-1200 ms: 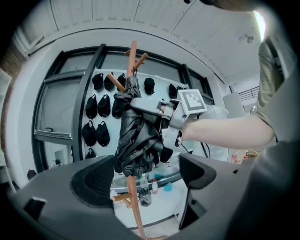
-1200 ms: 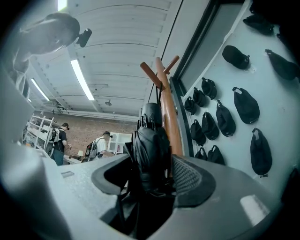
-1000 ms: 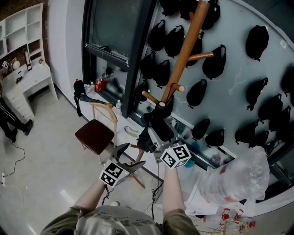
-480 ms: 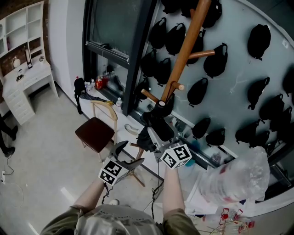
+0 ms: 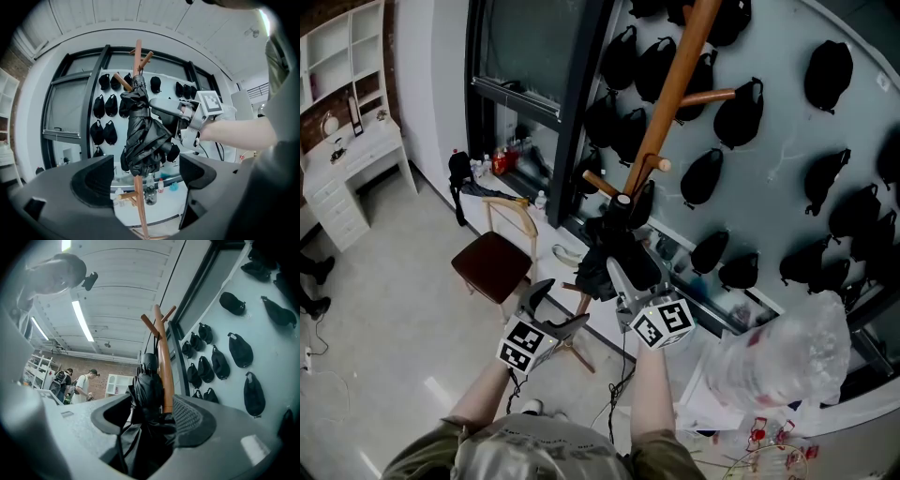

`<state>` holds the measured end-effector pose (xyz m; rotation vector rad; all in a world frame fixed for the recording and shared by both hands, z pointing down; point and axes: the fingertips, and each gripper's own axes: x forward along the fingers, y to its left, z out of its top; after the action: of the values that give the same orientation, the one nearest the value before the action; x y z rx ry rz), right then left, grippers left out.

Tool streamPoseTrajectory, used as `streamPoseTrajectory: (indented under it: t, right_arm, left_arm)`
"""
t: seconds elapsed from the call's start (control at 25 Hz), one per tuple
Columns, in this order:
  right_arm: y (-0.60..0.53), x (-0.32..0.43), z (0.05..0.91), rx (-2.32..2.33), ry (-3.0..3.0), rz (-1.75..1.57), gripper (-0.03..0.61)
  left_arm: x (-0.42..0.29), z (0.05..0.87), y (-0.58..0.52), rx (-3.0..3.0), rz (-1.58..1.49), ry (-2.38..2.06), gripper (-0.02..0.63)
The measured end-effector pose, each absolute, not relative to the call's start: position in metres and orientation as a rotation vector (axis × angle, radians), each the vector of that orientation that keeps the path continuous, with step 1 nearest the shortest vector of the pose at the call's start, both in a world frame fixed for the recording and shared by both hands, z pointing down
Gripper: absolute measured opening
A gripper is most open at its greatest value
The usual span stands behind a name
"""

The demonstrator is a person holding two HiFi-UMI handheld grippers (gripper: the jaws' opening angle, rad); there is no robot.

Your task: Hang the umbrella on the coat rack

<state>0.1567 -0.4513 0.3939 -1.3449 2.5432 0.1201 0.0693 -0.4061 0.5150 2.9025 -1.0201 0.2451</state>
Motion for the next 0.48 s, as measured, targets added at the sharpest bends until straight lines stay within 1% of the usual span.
streamPoseTrajectory:
  t: [0.16, 0.36, 0.48]
  right_arm:
    - [-0.429, 0.168, 0.393, -1.387, 2.488, 0.132, 0.265]
    - [-0.402, 0.189, 0.403, -1.536, 2.36, 0.031, 0.265]
    - [-0.385, 0.191, 0.409, -1.564, 2.327, 0.053, 0.265]
  left_arm:
    - [0.061, 0.505, -0.407, 2.885, 0.219, -1.09, 0.443]
    - [0.05, 0.496, -0.407, 2.882, 0.217, -1.175, 0.443]
    - [0.041, 0.494, -0.408, 2.844, 0.166, -1.233, 0.44]
